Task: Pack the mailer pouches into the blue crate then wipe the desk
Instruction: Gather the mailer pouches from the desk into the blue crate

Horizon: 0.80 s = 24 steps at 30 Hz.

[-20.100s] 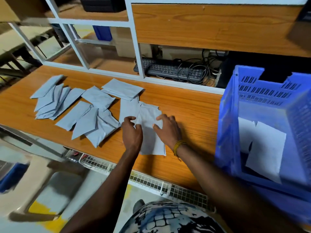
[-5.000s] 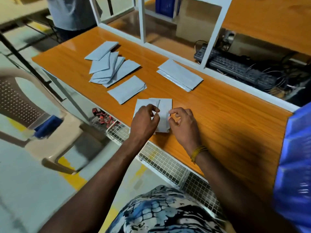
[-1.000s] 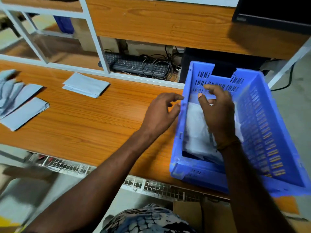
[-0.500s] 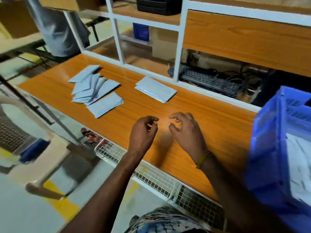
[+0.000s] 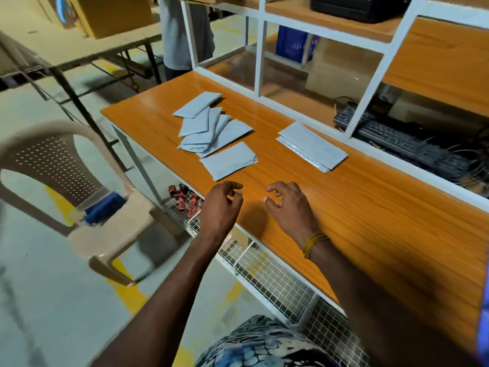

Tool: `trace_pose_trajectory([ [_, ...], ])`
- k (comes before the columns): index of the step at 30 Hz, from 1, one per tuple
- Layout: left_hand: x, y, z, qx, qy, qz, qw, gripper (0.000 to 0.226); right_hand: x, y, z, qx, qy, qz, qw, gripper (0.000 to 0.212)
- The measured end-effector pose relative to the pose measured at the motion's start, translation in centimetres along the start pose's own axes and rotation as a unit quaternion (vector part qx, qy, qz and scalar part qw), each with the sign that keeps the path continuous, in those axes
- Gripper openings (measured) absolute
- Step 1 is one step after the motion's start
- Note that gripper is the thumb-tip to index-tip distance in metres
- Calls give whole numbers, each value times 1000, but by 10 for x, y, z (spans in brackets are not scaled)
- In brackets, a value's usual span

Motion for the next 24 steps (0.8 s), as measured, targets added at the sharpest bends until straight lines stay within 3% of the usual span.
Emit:
trace_pose_trajectory([
  [14,109,-20,62,73,-105,28,991,29,113,41,33,-35,-27,51,998,26],
  [24,209,-10,144,147,-202,38,967,39,233,125,6,-163,-13,92,982,35],
])
Point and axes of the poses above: each hand's wrist, its own x-axis towards the middle knuckle, its own z-axis out of the palm, y = z × x, the point moved 4 cm from there along x, towards the middle knuckle, and after that the axes turned 4 degrees about z, right-handed, at the moved point
